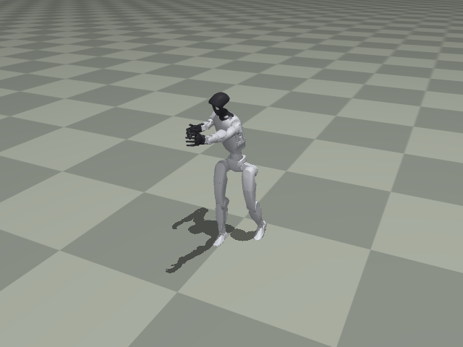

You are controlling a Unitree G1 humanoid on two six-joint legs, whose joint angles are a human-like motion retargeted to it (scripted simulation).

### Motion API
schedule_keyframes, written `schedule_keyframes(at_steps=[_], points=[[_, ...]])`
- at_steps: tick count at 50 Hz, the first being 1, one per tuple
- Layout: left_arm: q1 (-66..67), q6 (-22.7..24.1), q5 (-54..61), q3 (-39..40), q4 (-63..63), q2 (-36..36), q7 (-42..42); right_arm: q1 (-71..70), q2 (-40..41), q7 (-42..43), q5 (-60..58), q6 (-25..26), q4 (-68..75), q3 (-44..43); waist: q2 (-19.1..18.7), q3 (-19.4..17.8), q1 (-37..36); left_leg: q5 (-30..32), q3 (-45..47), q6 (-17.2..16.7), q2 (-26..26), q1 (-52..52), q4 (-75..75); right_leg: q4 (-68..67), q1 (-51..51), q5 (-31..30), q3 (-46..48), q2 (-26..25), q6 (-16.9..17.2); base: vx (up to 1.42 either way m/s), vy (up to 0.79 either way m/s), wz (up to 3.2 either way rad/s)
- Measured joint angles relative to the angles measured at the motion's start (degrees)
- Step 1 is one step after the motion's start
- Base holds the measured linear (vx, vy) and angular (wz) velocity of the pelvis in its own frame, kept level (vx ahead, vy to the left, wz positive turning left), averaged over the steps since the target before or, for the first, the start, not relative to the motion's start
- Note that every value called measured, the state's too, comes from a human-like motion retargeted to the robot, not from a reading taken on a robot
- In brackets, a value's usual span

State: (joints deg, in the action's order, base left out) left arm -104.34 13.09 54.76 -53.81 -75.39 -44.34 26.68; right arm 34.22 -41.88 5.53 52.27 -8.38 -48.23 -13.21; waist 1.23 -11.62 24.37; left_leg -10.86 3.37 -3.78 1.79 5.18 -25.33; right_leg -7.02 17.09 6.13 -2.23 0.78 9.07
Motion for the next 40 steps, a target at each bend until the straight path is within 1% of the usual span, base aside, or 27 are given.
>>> schedule_keyframes(at_steps=[2,3,5,7,9,11,13,15,17,18,20,22,23,25,27,28,30,31,33,35,37,38,40], points=[[0.6,-0.5,-0.2,0.0,0.3,-0.3,-0.3,-0.2,0.3,0.7,-0.2,0.5,0.4,-0.4,-0.1,-0.4,-0.8,1.4,0.0,2.3,-0.8,2.6,-10.9,0.3,-2.9,-0.1,-2.5,-0.3,-1.4,0.72,0.00,-0.36],[0.4,-0.7,-0.4,-0.4,0.4,-0.3,-0.4,-0.8,0.3,1.3,0.0,0.5,0.6,-0.1,-0.6,-1.1,-1.8,1.4,0.3,3.3,-0.5,4.8,-17.8,-1.5,-3.8,1.8,-3.1,-0.7,-2.7,0.69,0.04,-0.61],[-0.7,-1.2,-1.0,-1.7,0.6,-0.4,-0.8,-3.1,-0.4,2.7,0.6,-0.1,1.0,1.5,-2.1,-3.0,-4.5,-0.6,1.4,4.8,1.4,9.3,-31.1,-8.5,-4.0,8.1,-4.0,-2.2,-5.0,0.67,0.07,-0.84],[-2.2,-1.5,-2.0,-3.2,0.5,0.0,-1.1,-6.9,-1.9,4.0,0.9,-1.1,1.2,4.5,-3.1,-4.8,-8.0,-4.6,3.4,6.2,3.8,13.3,-39.9,-16.8,-3.1,13.8,-5.1,-3.5,-5.4,0.67,0.11,-0.95],[-3.2,-1.8,-2.9,-4.6,0.4,0.9,-1.2,-11.3,-3.7,4.8,1.1,-1.8,0.9,8.2,-3.2,-5.7,-11.4,-7.9,5.0,7.1,5.2,16.5,-42.8,-21.6,-3.5,17.1,-6.3,-3.6,-4.5,0.70,0.12,-0.79],[-3.7,-1.9,-3.8,-5.6,0.2,2.1,-1.1,-16.9,-5.4,5.4,1.4,-2.4,1.1,12.4,-2.5,-5.6,-14.1,-9.5,6.1,6.9,5.6,19.2,-39.8,-22.3,-5.3,18.0,-7.0,-2.9,-3.1,0.74,0.11,-0.49],[-2.9,-1.9,-4.2,-6.1,0.3,3.7,-1.0,-20.9,-6.3,5.3,1.4,-2.5,0.9,15.5,-1.2,-4.3,-16.0,-8.7,7.0,6.2,5.4,20.7,-31.6,-19.2,-8.4,16.6,-7.0,-1.3,-1.6,0.79,0.11,-0.10],[-1.4,-1.7,-4.4,-5.7,0.6,5.6,-0.8,-23.7,-6.6,5.0,1.1,-2.4,1.3,17.2,0.4,-2.3,-17.2,-6.4,8.9,5.2,4.7,20.7,-19.3,-15.1,-11.6,13.5,-6.5,0.8,-0.1,0.82,0.13,0.13],[0.3,-1.2,-4.4,-4.5,0.6,7.3,-0.6,-23.9,-6.8,4.3,0.5,-2.4,1.6,17.0,1.6,-0.3,-17.9,-4.1,9.8,3.1,3.5,18.8,-4.9,-13.1,-14.0,9.8,-6.6,2.1,1.0,0.84,0.17,0.12],[1.0,-0.9,-4.4,-3.8,0.5,8.1,-0.6,-23.4,-7.0,3.9,0.3,-2.6,1.8,16.6,1.8,0.4,-18.2,-2.6,9.3,1.7,2.8,17.3,1.9,-13.5,-15.0,8.2,-7.1,2.2,1.2,0.85,0.21,-0.01],[1.9,-0.6,-4.5,-2.5,0.0,9.0,-0.4,-21.7,-7.6,2.9,-0.2,-2.6,2.4,15.3,1.4,0.7,-18.4,1.6,6.4,0.2,2.3,14.1,11.2,-18.7,-15.4,5.7,-8.5,1.0,0.5,0.84,0.23,-0.12],[1.1,-1.1,-4.4,-2.1,-0.9,9.3,0.3,-19.6,-8.0,2.8,-0.7,-2.0,3.2,13.6,1.5,0.2,-18.0,3.6,3.5,1.8,1.9,12.8,10.6,-31.5,-11.9,5.1,-10.2,-1.0,-0.5,0.80,0.23,-0.07],[0.1,-1.5,-4.2,-2.3,-1.4,9.4,0.9,-18.6,-8.0,3.3,-0.8,-1.7,3.8,12.4,2.0,-0.3,-17.5,2.6,2.8,3.5,1.4,13.0,7.5,-39.0,-9.1,5.6,-10.8,-1.6,-0.6,0.76,0.20,0.12],[-2.1,-2.2,-3.6,-3.1,-2.1,9.5,2.1,-16.4,-7.1,4.7,-0.5,-1.4,4.9,10.2,3.2,-1.5,-15.9,-3.2,2.4,6.6,0.5,14.3,-1.7,-51.5,-3.7,7.4,-10.7,-2.0,-0.5,0.75,0.17,0.28],[-2.6,-2.5,-3.6,-4.0,-2.5,9.5,2.5,-13.8,-4.8,5.7,-0.1,-1.5,5.9,9.1,3.6,-2.5,-14.2,-9.1,2.3,7.4,0.8,13.9,-8.0,-57.1,0.7,9.6,-9.3,-1.8,-1.5,0.76,0.14,0.27],[-2.4,-2.6,-3.8,-4.3,-2.6,9.5,2.5,-12.7,-3.3,6.0,-0.1,-1.7,6.3,8.6,3.4,-2.9,-13.4,-11.2,2.2,7.2,1.1,13.5,-9.8,-57.7,2.7,10.7,-8.4,-1.7,-2.2,0.75,0.13,0.20],[-0.9,-2.5,-4.6,-4.1,-2.8,9.5,2.1,-11.4,-0.6,5.7,-0.7,-1.9,7.5,8.0,2.1,-3.0,-11.9,-13.0,1.9,5.8,2.0,12.0,-9.9,-54.1,6.5,12.0,-6.3,-1.4,-3.3,0.76,0.12,0.14],[0.7,-2.4,-5.1,-3.4,-2.8,9.1,1.7,-11.3,0.0,5.2,-1.1,-2.0,7.9,8.2,1.1,-2.5,-10.8,-12.3,2.0,4.6,2.3,10.5,-7.6,-48.9,7.7,11.5,-5.4,-1.1,-3.4,0.78,0.11,0.09],[4.3,-1.8,-5.2,-1.7,-2.6,7.8,1.1,-11.2,0.4,4.2,-1.8,-1.9,8.2,8.9,-0.6,-1.3,-8.4,-9.9,2.3,2.3,2.4,6.9,-1.9,-35.7,8.5,9.0,-3.8,-0.1,-3.1,0.81,0.09,0.09],[7.9,-0.9,-4.1,0.4,-2.1,6.1,1.1,-11.6,-1.1,3.5,-1.8,-1.8,7.8,9.8,-2.1,-0.3,-5.7,-6.4,2.2,0.6,1.7,2.4,4.3,-18.9,6.6,4.4,-3.2,0.9,-1.5,0.86,0.05,0.21],[10.0,-0.1,-2.4,1.6,-1.4,5.2,1.5,-11.7,-2.9,3.3,-1.6,-1.6,6.8,10.7,-2.5,0.2,-3.8,-3.8,1.4,0.5,0.3,-1.2,6.0,-5.5,3.6,0.5,-4.7,1.8,0.5,0.89,0.00,0.28],[10.4,0.1,-1.8,1.8,-1.1,5.0,1.7,-11.8,-3.9,3.3,-1.3,-1.5,6.2,11.3,-2.5,0.3,-3.5,-2.9,0.7,1.2,-0.5,-2.2,4.8,-1.4,2.3,-0.9,-6.2,2.1,1.2,0.88,-0.04,0.23],[10.4,0.2,-0.9,1.2,-0.1,4.7,1.8,-12.7,-5.9,3.5,-0.1,-1.2,5.4,12.6,-2.3,0.1,-3.7,-1.8,-0.8,3.7,-1.9,-1.7,-3.2,2.4,-0.5,-3.5,-9.4,2.5,0.8,0.84,-0.05,0.15]])
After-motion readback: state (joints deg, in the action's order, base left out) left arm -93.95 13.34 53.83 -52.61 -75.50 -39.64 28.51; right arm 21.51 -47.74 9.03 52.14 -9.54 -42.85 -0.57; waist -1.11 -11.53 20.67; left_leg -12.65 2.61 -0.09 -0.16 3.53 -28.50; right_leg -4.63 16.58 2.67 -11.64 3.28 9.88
